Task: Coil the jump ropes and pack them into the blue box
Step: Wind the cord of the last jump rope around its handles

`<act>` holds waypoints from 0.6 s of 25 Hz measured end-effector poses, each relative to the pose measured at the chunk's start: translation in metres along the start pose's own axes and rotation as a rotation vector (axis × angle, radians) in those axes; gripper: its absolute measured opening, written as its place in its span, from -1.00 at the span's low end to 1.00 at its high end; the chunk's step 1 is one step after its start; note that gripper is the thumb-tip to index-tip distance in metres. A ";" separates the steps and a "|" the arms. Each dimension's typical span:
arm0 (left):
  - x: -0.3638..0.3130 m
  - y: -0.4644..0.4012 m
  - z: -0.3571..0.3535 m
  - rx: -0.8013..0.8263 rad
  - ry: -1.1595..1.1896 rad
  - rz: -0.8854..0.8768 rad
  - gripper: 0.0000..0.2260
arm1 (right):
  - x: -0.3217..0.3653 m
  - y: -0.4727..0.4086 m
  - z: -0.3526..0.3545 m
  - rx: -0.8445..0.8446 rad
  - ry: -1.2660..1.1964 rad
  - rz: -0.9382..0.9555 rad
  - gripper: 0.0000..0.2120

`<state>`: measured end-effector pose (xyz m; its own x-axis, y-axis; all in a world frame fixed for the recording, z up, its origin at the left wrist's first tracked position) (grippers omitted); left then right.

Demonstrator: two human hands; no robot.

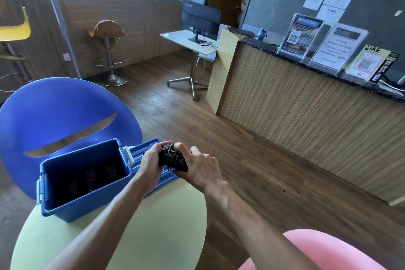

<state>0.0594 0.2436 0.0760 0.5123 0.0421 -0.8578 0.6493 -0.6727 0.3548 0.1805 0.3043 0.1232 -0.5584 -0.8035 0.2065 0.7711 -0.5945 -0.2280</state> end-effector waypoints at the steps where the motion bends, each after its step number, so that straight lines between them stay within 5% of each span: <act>1: 0.002 0.001 -0.002 -0.008 -0.026 -0.001 -0.72 | -0.001 -0.001 -0.001 0.004 -0.009 -0.016 -0.48; 5: 0.007 0.010 -0.007 -0.106 0.044 -0.106 -0.80 | -0.002 -0.002 0.002 -0.085 -0.004 -0.025 -0.46; 10: -0.021 0.041 -0.012 -0.164 -0.531 -0.807 -0.83 | -0.001 -0.001 0.010 -0.186 -0.007 0.039 -0.48; 15: -0.021 0.041 -0.015 0.004 -0.728 -0.835 -0.84 | -0.002 0.001 0.011 -0.198 -0.051 0.032 -0.54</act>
<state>0.0837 0.2260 0.1137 -0.5395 0.0394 -0.8410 0.6344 -0.6377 -0.4368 0.1856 0.3055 0.1334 -0.5145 -0.8223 0.2429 0.7100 -0.5674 -0.4170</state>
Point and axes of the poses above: each hand's wrist, its own y-axis away from the middle knuckle, its own z-axis out of the back of the hand, x = y × z, the point moved 5 cm from there along -y, towards the middle knuckle, and after that the axes turned 6 degrees about -x, right-handed, at the moved point
